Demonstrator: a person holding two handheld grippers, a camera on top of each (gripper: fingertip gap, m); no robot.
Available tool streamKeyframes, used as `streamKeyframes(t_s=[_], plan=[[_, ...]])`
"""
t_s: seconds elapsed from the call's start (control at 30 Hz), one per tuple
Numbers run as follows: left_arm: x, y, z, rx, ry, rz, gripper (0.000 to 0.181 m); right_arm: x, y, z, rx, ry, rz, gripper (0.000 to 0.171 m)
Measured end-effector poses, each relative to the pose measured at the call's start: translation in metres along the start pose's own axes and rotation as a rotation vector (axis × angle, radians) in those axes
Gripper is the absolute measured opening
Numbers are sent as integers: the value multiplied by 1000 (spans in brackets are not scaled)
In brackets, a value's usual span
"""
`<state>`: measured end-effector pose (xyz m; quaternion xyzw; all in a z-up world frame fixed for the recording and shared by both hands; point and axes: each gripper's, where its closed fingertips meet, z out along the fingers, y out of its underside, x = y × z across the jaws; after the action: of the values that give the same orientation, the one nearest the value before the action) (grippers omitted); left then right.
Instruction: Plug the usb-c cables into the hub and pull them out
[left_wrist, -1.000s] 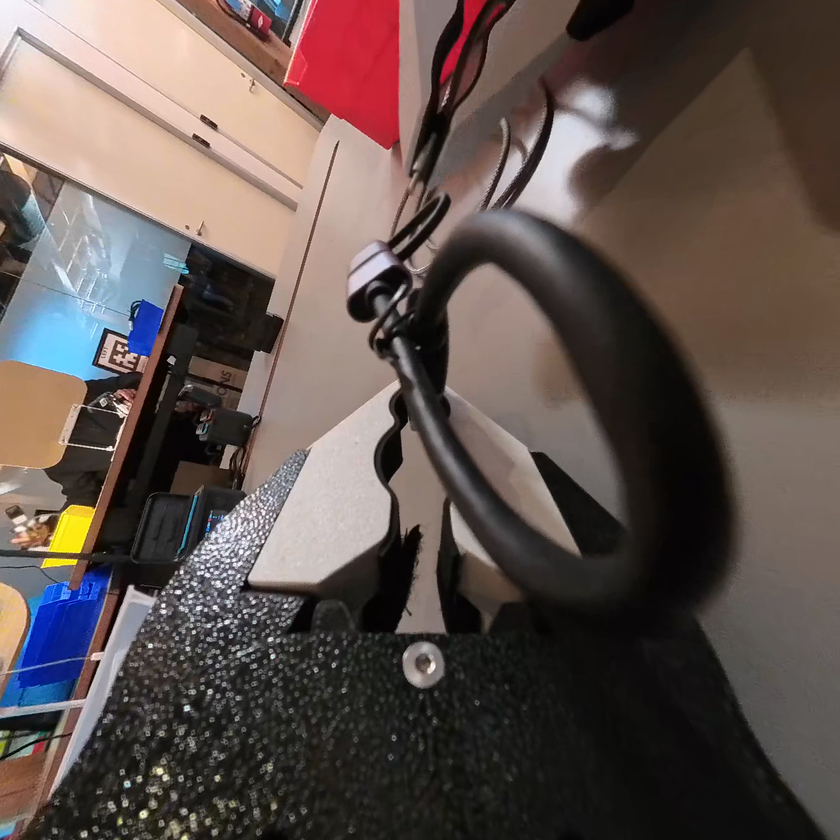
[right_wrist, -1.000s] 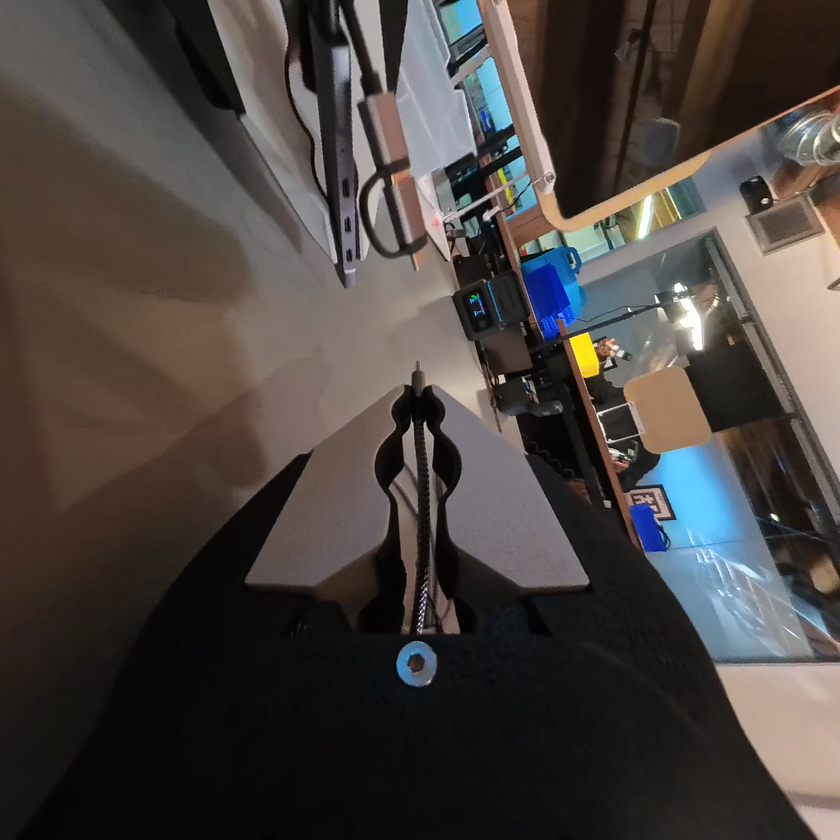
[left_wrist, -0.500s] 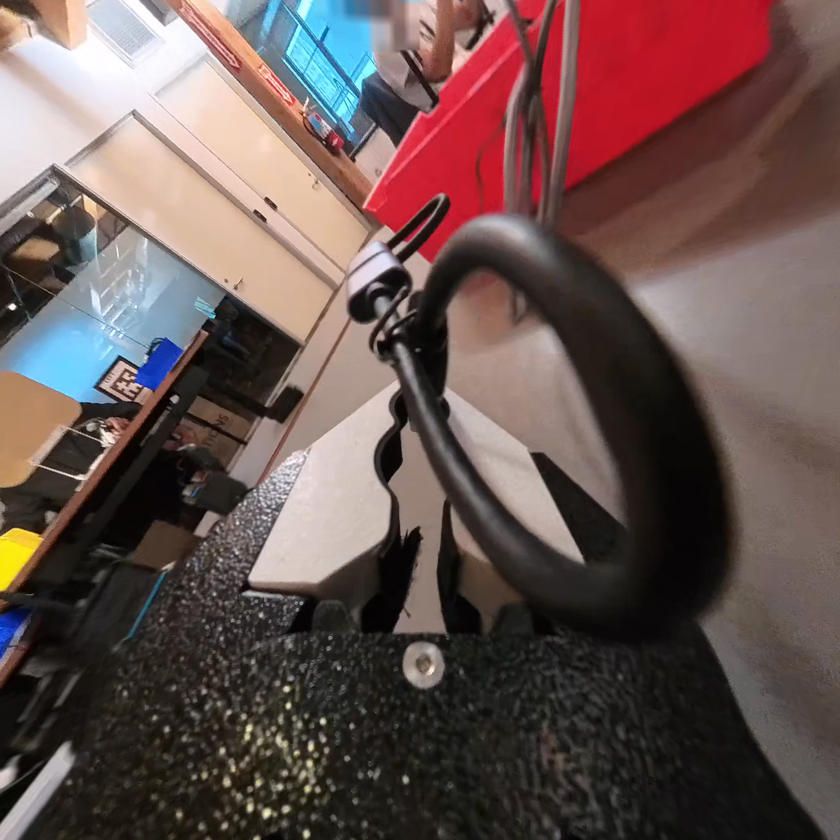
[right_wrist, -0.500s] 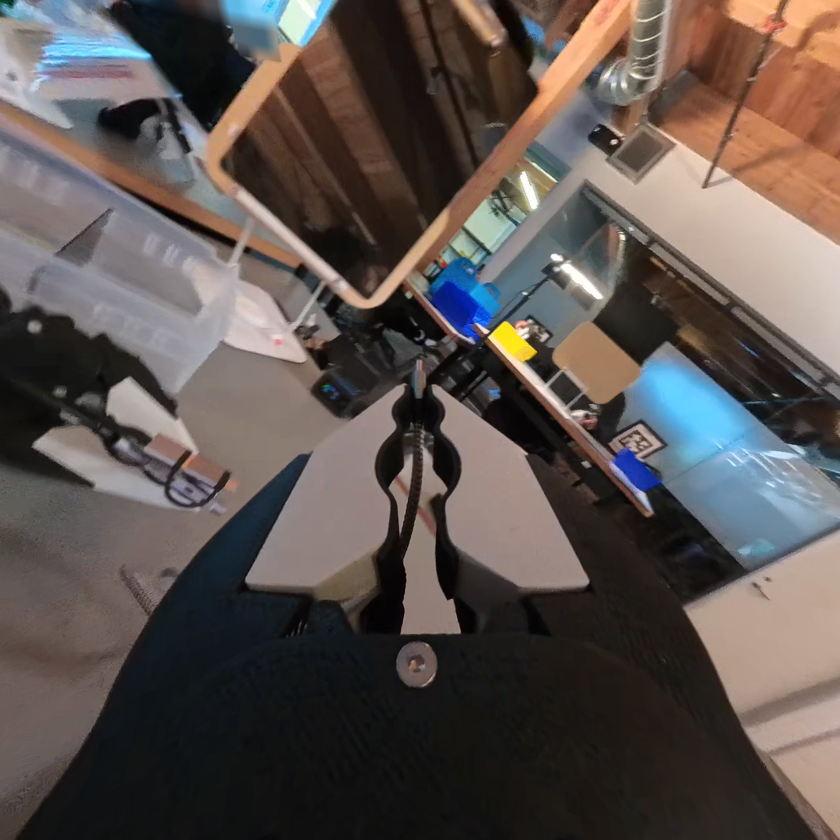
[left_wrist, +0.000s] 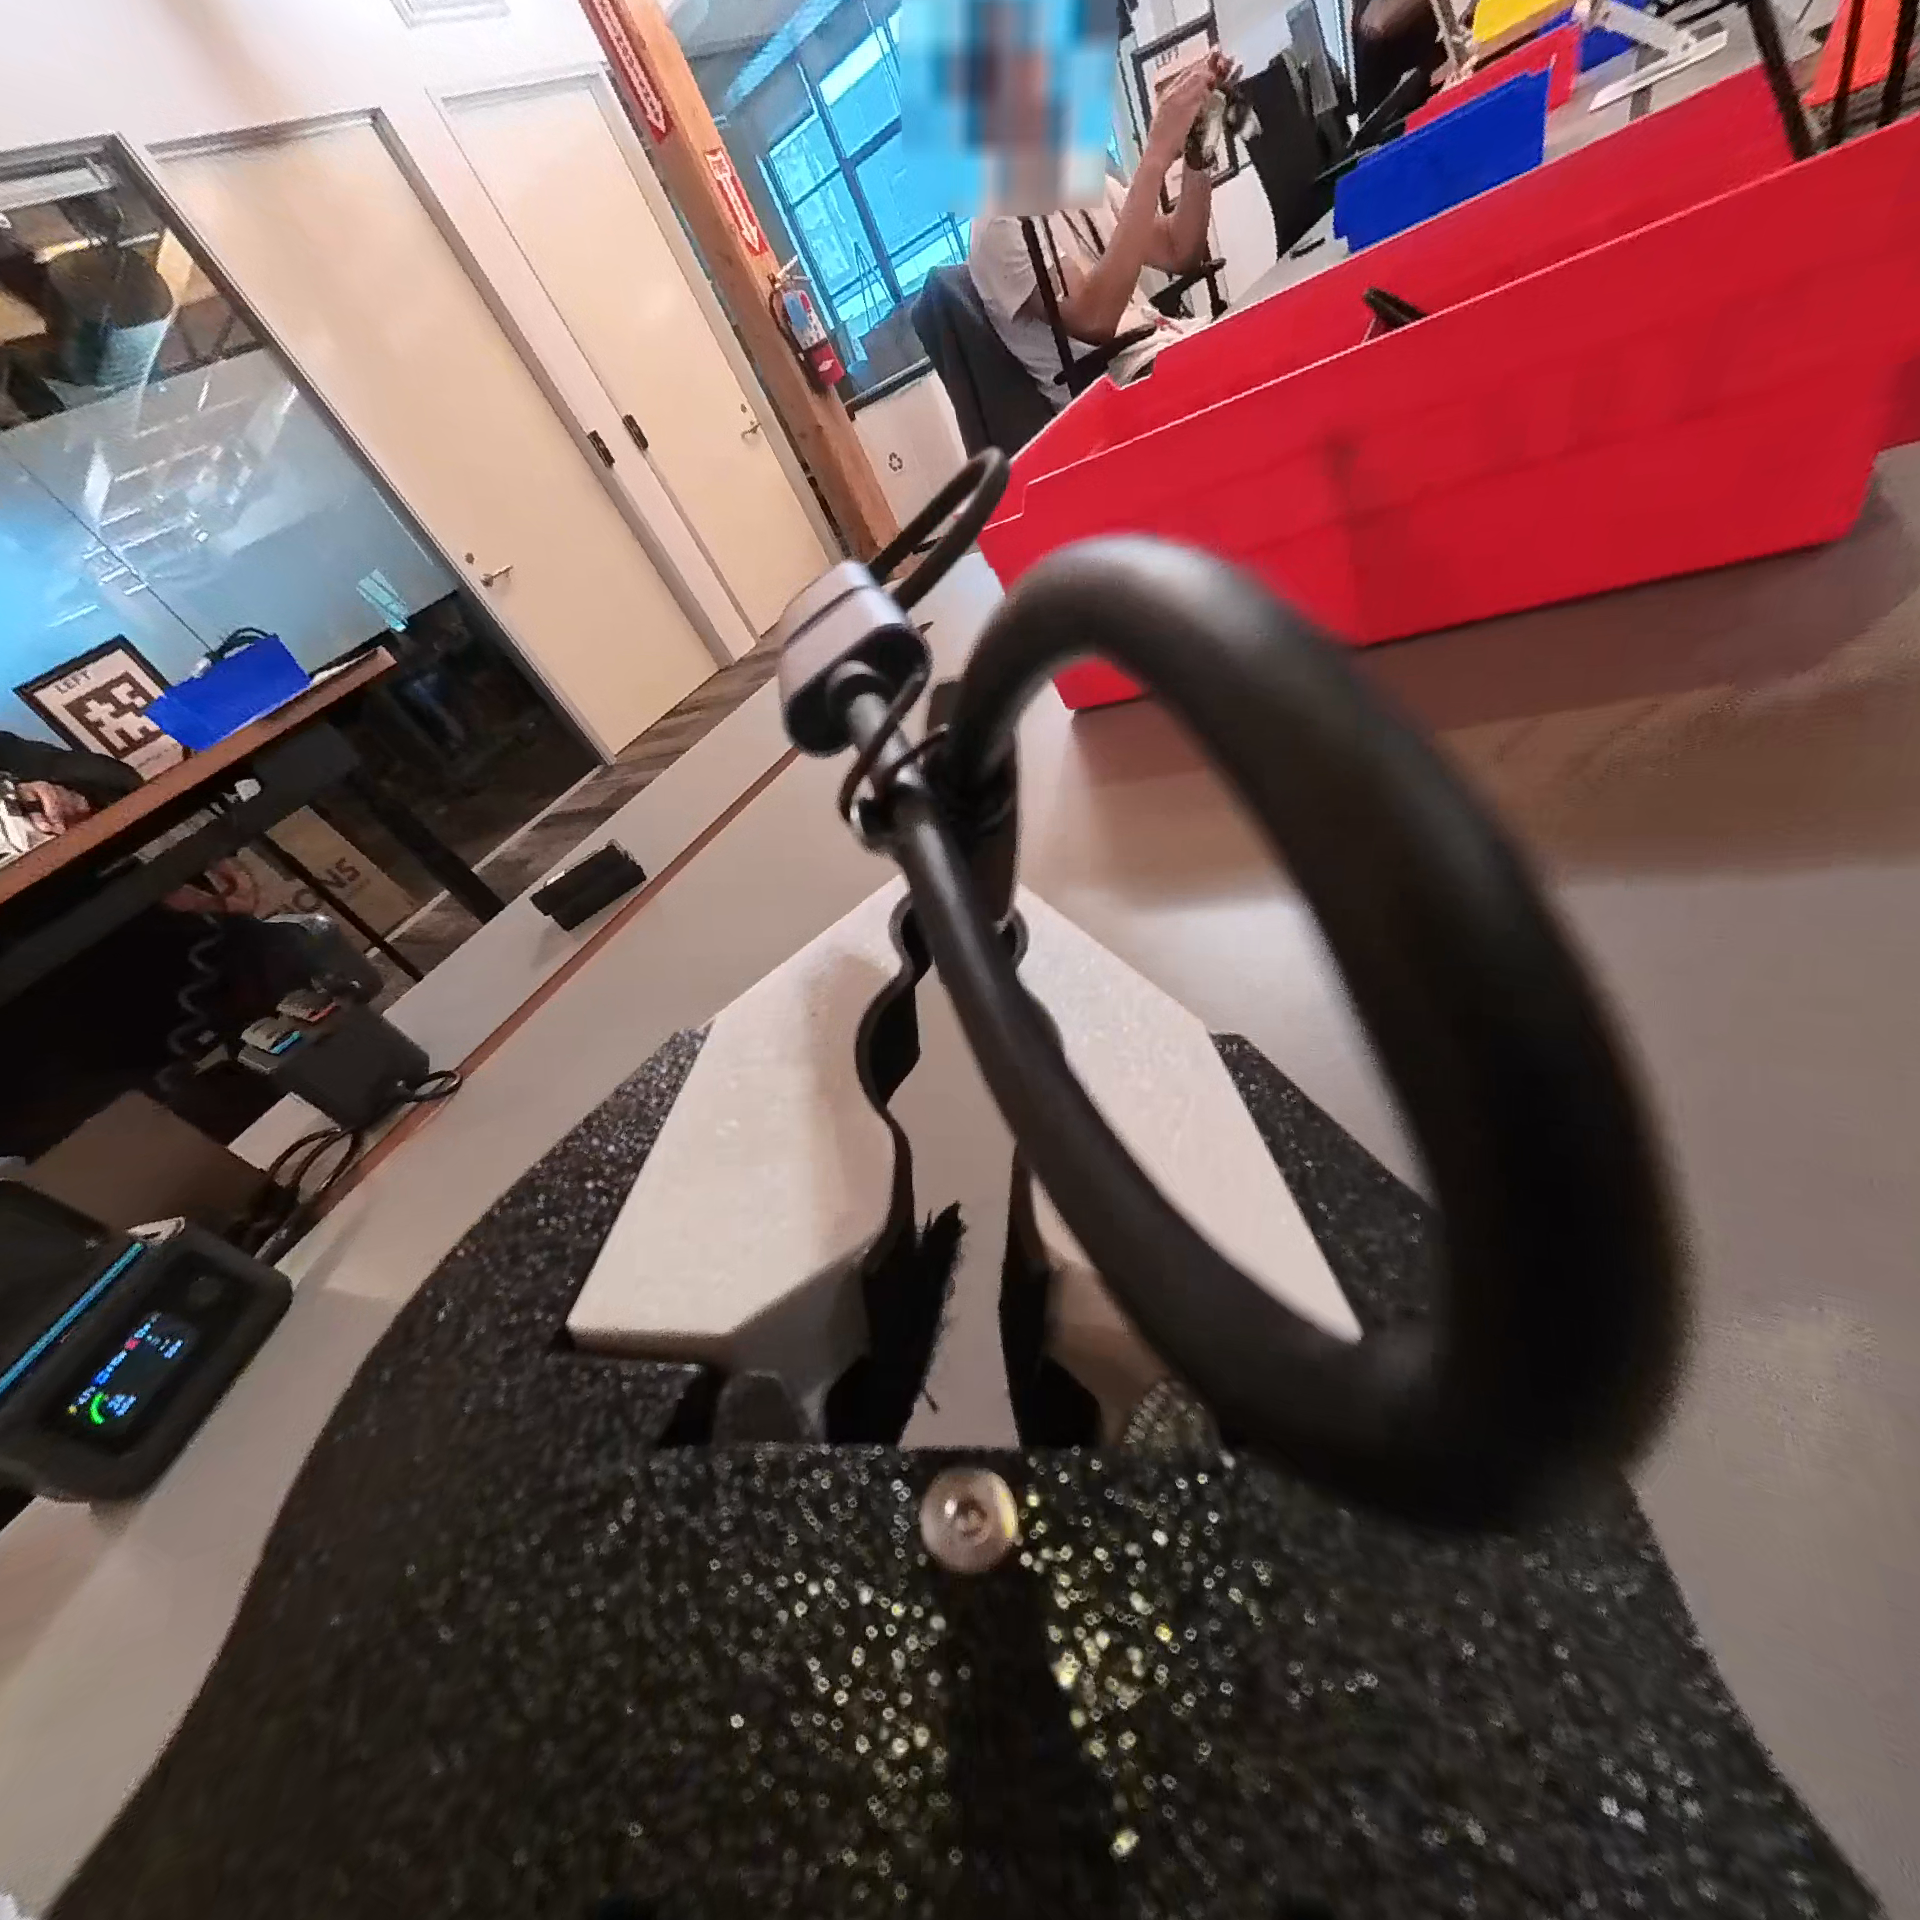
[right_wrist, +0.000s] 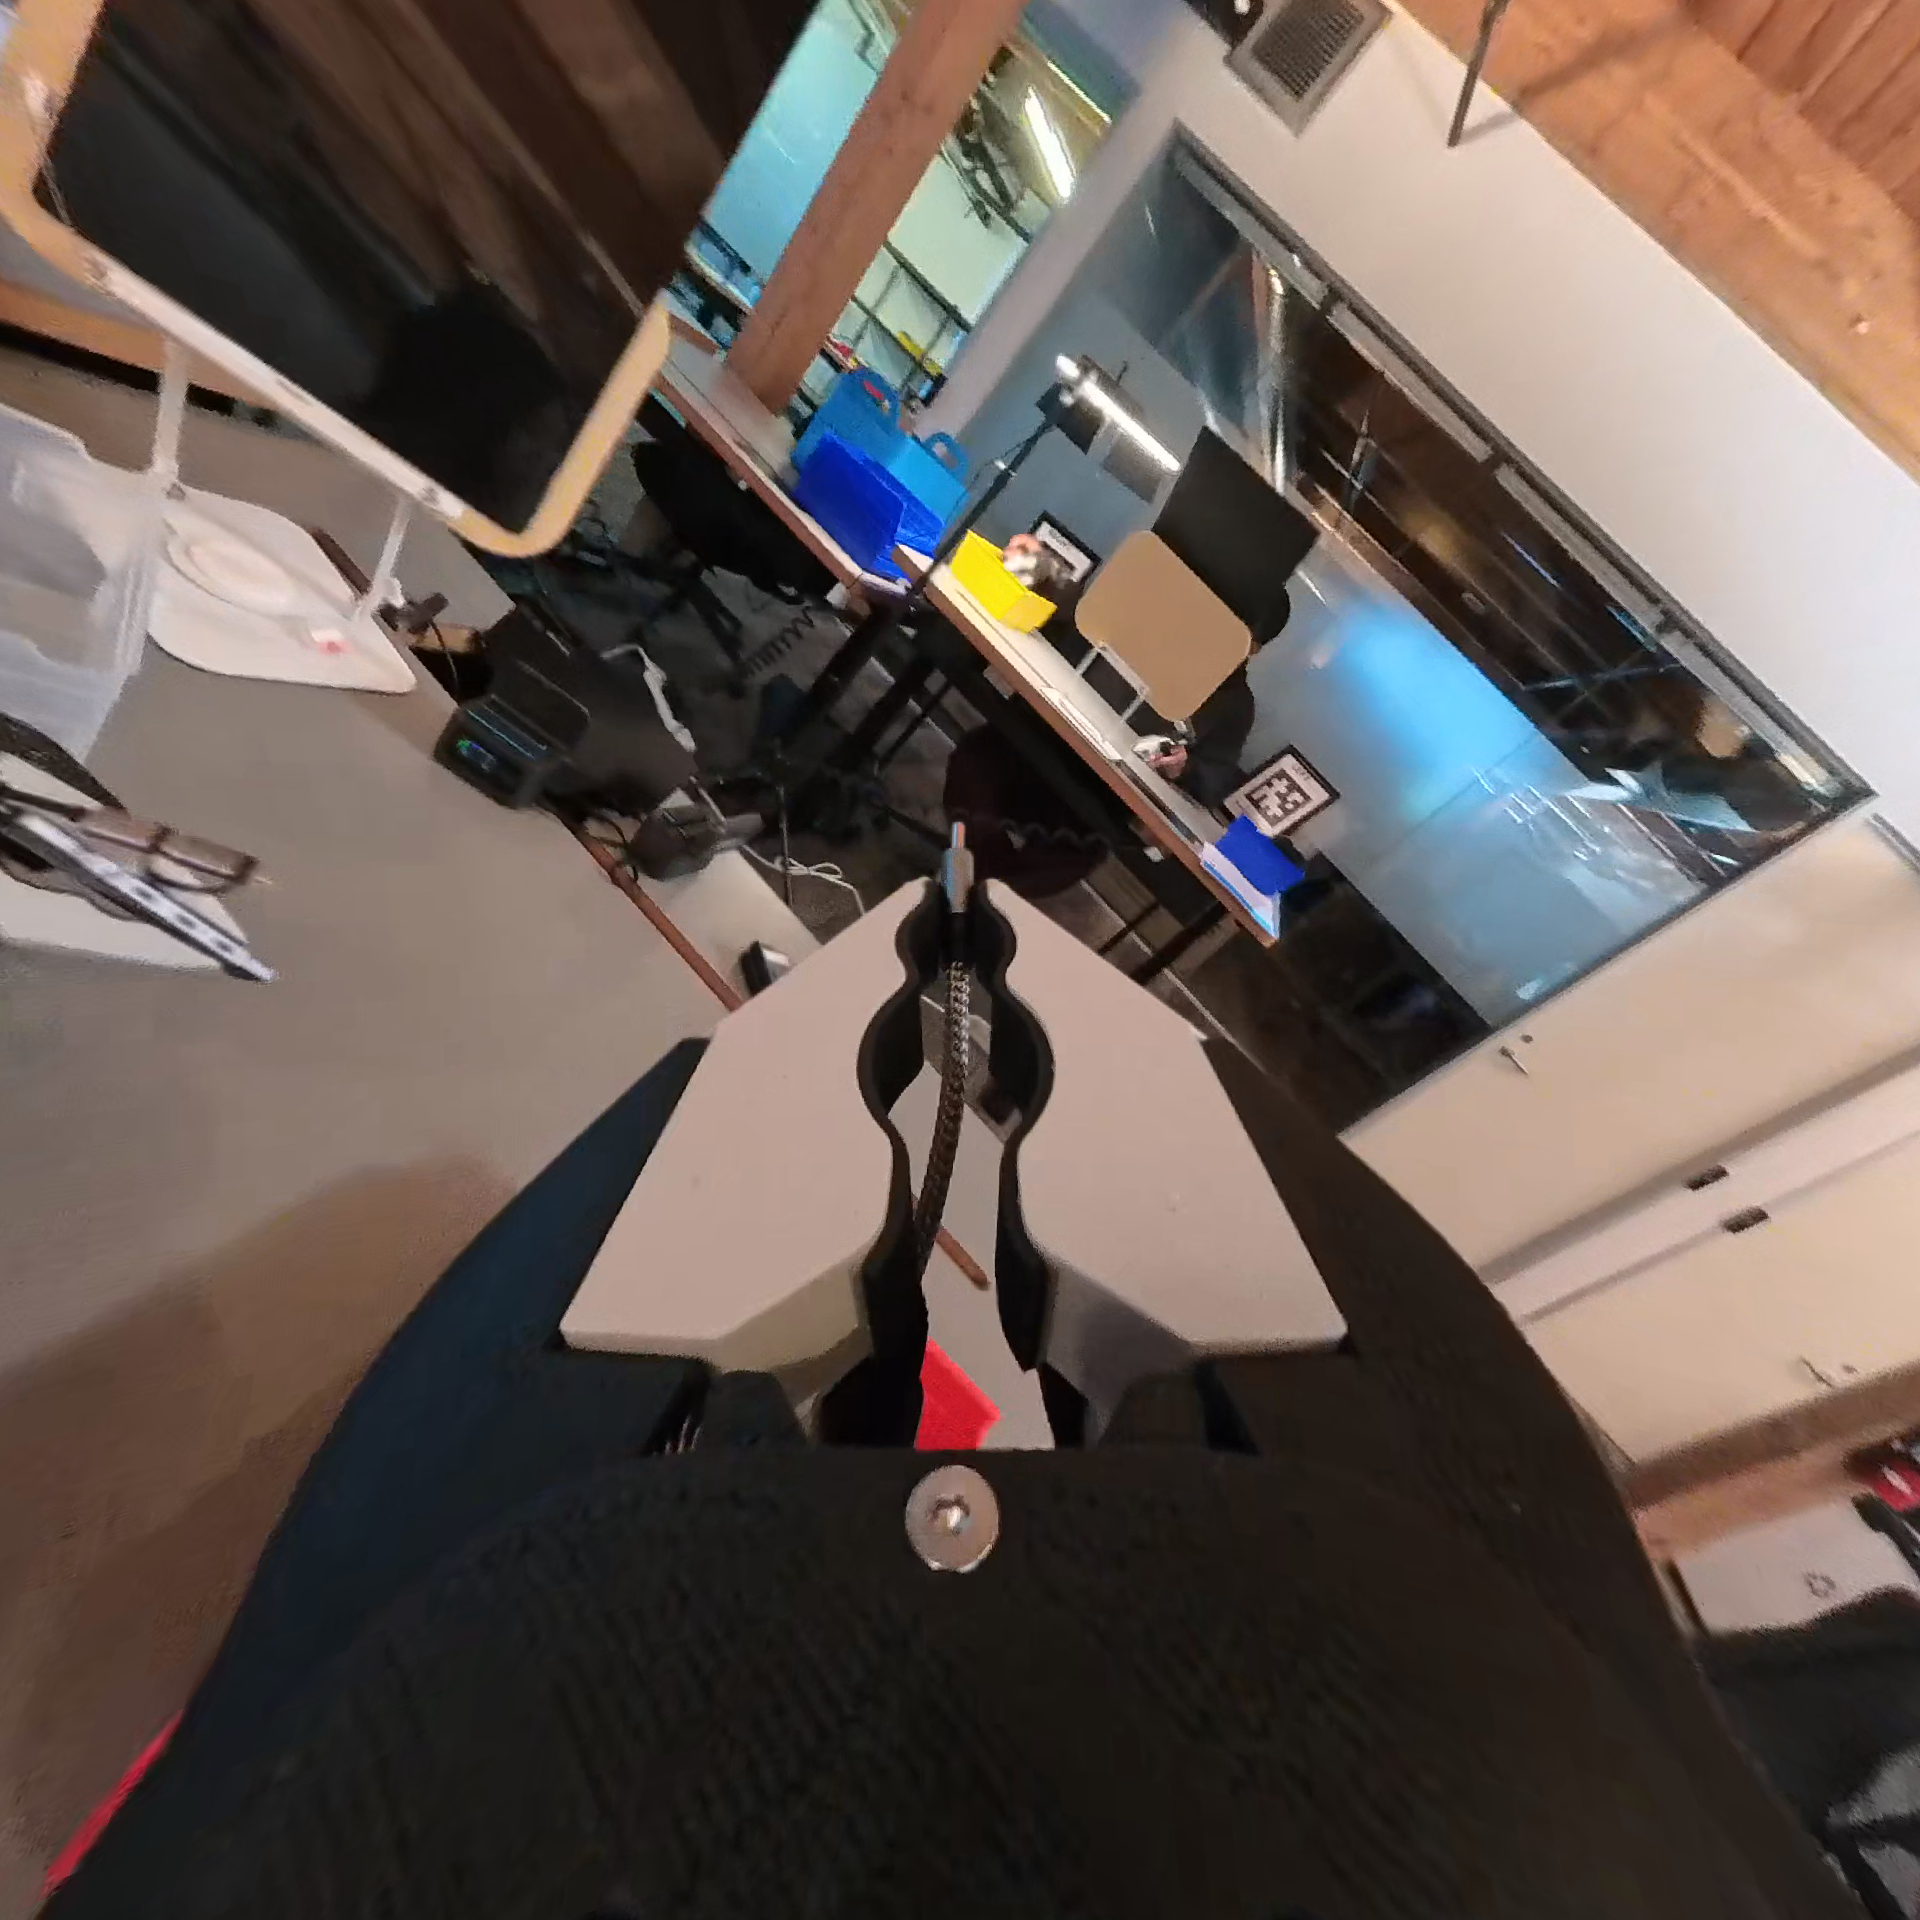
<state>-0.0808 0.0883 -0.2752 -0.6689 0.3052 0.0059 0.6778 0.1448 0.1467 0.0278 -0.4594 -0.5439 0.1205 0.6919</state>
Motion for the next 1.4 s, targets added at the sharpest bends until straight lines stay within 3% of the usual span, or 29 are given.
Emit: streamKeyframes(t_s=[0.13, 0.37, 0.53, 0.73, 0.8, 0.87, 0.93, 1.17, 1.27, 1.4], plan=[[12, -5, 1, 29, 38, 54, 7, 0, 45, -2, -33, 14, -12, 3], [15, -6, 3, 30, 40, 76, 6, -31, 161, -7, -220, -41, 23, 3], [13, -8, 3, 43, 32, 63, 7, -76, 232, -22, -529, -301, 141, 4], [17, -5, 5, 36, 62, 62, 7, -121, 287, -28, -838, -543, 165, 5], [18, -5, 5, 35, 66, 63, 7, -126, 301, -24, -911, -554, 150, 12], [19, -4, 5, 34, 74, 63, 7, -118, 310, -19, -954, -504, 84, 34], [20, -4, 5, 33, 79, 62, 7, -100, 308, -19, -980, -427, 12, 52], [27, -3, 5, 22, 113, 72, 8, -59, 225, -10, -855, -221, -110, 53], [34, -4, 4, 18, 134, 100, 8, -93, 173, 14, -678, -260, -195, 51], [46, -5, 1, 18, 154, 165, 6, -188, 113, 47, -423, -437, -345, 48]])
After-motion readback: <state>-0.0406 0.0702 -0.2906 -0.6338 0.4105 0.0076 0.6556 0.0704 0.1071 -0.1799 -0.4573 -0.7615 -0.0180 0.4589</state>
